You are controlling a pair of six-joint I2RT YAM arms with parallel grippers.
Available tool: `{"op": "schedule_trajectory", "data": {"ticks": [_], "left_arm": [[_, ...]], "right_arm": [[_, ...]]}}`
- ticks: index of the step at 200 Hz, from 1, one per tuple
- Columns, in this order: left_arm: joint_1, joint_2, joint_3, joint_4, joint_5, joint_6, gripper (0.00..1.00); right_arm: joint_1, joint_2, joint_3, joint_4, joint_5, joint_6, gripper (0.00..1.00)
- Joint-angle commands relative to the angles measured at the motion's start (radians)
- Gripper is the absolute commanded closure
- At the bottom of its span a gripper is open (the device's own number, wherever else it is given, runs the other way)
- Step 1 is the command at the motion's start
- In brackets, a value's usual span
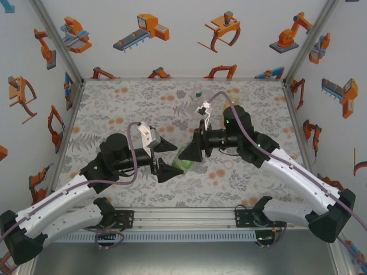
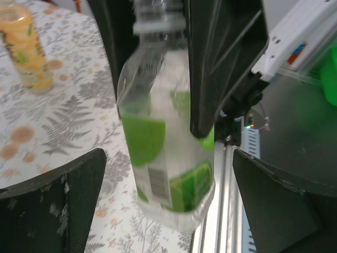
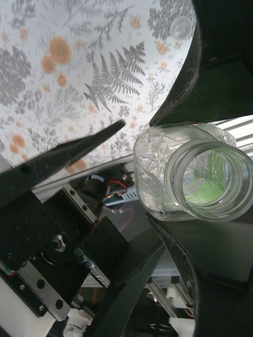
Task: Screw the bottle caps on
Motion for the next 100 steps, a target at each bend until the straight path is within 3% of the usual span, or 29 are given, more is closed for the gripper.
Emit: {"op": "schedule_trajectory", "data": {"ticks": [1,38,100], "left_arm": [[0.002,0.032,0.041,0.096,0.149,-0.05,0.04],[0.003,0.047,0.026,0.135,0.183,-0.067,0.07],[0.005,0.074,0.037,0.135,0.226,-0.084,0.17]], "right_arm": [[0.03,0.005,0.064,0.033,-0.025,0.012,0.72],[0.042,-0.013,0.088,0.04,0.032,-0.006,0.71],[0.069,-0.019,0.081,0.1,0.027,0.01,0.71]]}}
